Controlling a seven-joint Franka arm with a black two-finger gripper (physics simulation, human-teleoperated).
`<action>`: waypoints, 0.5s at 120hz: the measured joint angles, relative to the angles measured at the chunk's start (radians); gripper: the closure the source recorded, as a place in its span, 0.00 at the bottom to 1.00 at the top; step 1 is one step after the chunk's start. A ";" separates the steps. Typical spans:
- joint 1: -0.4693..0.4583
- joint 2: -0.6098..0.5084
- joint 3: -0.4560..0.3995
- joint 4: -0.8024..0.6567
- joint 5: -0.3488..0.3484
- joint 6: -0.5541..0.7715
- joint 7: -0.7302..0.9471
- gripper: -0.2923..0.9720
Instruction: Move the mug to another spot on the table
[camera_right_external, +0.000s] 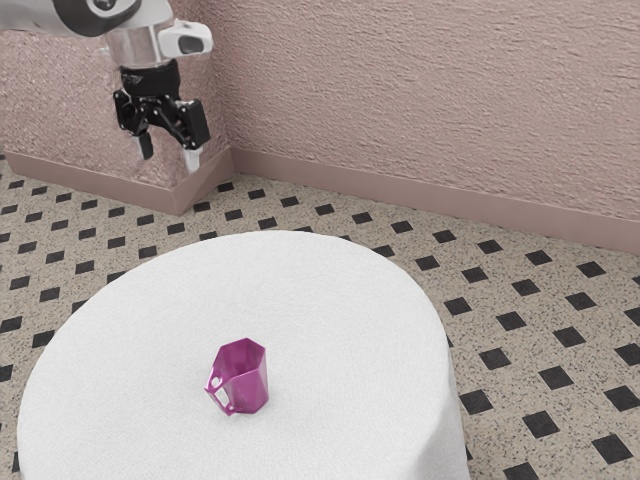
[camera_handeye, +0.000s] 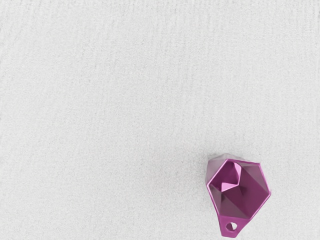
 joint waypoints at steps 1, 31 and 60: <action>0.000 0.000 0.000 0.000 0.000 0.005 0.000 0.23; -0.012 0.001 0.001 0.000 -0.004 0.083 0.006 0.23; -0.027 -0.056 -0.001 -0.051 0.017 0.074 0.009 0.23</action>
